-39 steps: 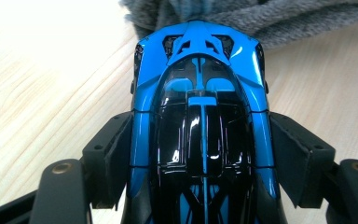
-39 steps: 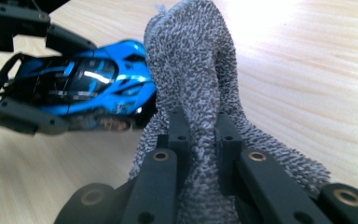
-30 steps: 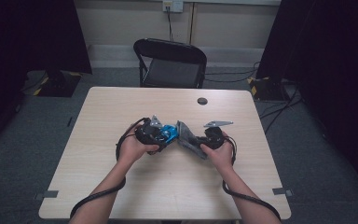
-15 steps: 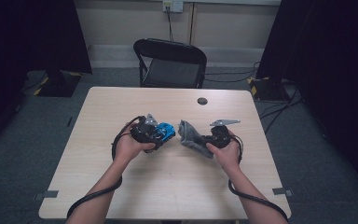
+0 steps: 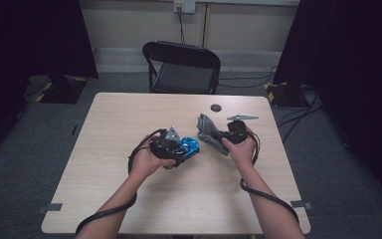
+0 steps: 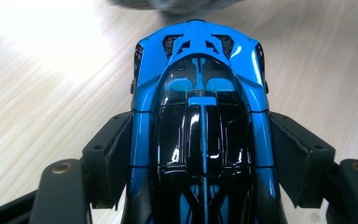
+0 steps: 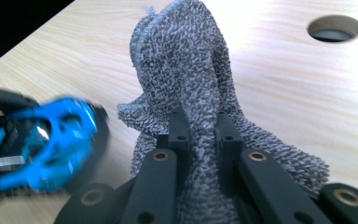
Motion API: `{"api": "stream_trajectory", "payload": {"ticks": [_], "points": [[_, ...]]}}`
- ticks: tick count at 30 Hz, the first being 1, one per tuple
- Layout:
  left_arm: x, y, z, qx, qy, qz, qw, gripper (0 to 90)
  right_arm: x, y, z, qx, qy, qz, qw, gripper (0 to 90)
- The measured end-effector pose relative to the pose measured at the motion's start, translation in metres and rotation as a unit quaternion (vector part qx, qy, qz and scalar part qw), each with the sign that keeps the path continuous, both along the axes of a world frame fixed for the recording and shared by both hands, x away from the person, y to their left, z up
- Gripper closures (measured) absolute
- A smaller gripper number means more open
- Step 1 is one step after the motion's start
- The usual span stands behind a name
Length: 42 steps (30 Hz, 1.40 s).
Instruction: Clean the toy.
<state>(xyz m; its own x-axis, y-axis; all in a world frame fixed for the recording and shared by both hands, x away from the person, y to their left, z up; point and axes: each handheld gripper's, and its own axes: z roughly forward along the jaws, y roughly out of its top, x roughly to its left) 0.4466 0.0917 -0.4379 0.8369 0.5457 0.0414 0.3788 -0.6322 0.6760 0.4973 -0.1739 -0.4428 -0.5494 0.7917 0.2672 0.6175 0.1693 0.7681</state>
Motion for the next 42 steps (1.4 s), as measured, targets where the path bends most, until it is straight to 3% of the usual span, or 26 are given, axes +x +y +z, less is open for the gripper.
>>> {"api": "stream_trajectory", "payload": {"ticks": [6, 11, 14, 22, 42], "points": [[-0.002, -0.007, -0.003, 0.003, 0.005, -0.017, 0.9998, 28.3, 0.005, 0.021, 0.002, -0.007, 0.000, 0.010, 0.9999, 81.4], [-0.001, -0.005, -0.003, 0.002, 0.010, -0.013, 0.9999, 28.3, 0.003, 0.036, 0.000, -0.006, -0.001, 0.034, 0.9994, 81.3], [-0.001, -0.002, -0.004, 0.008, 0.011, -0.010, 0.9999, 28.3, 0.000, 0.042, -0.002, -0.017, -0.003, 0.051, 0.9986, 81.4], [0.002, 0.007, -0.006, 0.011, 0.011, 0.008, 0.9998, 28.3, -0.005, 0.044, -0.002, -0.022, -0.010, 0.072, 0.9971, 81.3], [0.014, 0.022, -0.007, 0.014, 0.010, 0.054, 0.9984, 28.3, -0.018, 0.037, -0.009, -0.009, -0.001, 0.080, 0.9967, 81.3]]}}
